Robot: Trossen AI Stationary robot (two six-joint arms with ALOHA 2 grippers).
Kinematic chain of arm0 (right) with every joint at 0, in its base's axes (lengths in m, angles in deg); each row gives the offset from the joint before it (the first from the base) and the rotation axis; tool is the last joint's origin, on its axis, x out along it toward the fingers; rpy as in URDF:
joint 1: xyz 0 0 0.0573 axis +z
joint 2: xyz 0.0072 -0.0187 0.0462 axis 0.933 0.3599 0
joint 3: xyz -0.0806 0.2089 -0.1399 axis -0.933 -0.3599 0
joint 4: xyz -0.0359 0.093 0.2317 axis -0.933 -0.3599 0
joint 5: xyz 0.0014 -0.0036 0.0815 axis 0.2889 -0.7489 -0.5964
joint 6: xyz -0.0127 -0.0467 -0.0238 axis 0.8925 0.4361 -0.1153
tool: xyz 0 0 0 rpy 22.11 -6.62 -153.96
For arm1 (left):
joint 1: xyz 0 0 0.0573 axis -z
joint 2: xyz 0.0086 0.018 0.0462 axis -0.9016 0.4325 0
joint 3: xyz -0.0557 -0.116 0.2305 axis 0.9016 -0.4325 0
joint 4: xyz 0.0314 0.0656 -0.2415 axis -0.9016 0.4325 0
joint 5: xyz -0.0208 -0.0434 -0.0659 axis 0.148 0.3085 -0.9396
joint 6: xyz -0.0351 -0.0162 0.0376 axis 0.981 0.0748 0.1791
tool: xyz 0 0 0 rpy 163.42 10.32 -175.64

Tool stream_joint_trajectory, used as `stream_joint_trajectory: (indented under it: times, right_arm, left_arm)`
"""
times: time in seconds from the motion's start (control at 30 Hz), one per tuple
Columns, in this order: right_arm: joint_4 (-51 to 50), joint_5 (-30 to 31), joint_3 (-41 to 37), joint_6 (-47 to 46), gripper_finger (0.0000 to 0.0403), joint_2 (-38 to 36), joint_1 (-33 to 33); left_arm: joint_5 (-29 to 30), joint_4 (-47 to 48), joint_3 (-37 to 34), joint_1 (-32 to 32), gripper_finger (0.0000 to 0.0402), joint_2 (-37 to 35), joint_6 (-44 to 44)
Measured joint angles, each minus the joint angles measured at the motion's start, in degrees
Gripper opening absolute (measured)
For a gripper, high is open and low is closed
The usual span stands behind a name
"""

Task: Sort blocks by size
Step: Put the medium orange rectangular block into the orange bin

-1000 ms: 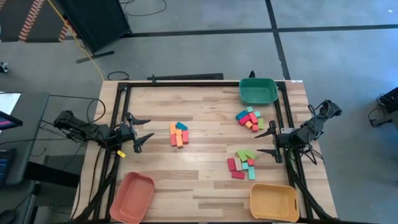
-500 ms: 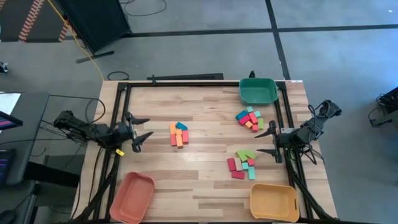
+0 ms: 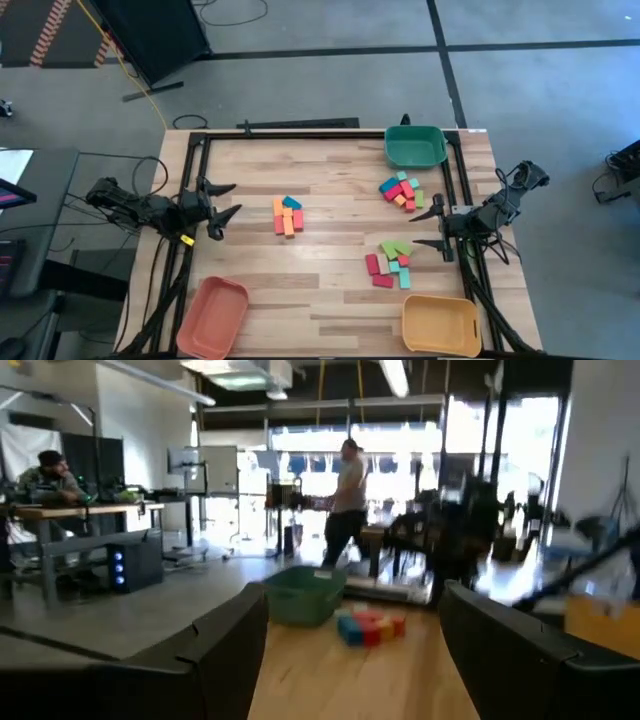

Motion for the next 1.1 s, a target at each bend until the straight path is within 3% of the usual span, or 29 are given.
stream_joint_trajectory:
  times: [0.47, 0.6, 0.73, 0.97, 1.1]
  right_arm:
    - [0.02, -0.02, 0.0, 0.0, 0.0291, 0.0, 0.02]
    - [0.0, -0.02, 0.0, 0.0, 0.0291, 0.0, 0.0]
    - [0.0, -0.02, 0.0, 0.0, 0.0291, 0.0, 0.02]
    - [0.02, -0.02, 0.0, -0.02, 0.0291, 0.0, 0.02]
    - [0.01, -0.04, 0.0, -0.02, 0.0291, 0.0, 0.01]
  left_arm:
    - [0.19, 2.78, 0.12, 0.0, 0.0279, 0.06, 5.48]
    - [-6.87, 3.09, 1.55, 0.0, 0.0279, 2.92, 0.92]
    - [-8.02, 8.34, 9.03, 0.0, 0.0279, 12.0, -3.61]
    - [-8.71, 30.33, 24.15, -3.98, 0.0279, 34.89, -3.46]
    - [-15.65, 34.0, 28.13, -9.92, 0.0279, 48.58, -3.7]
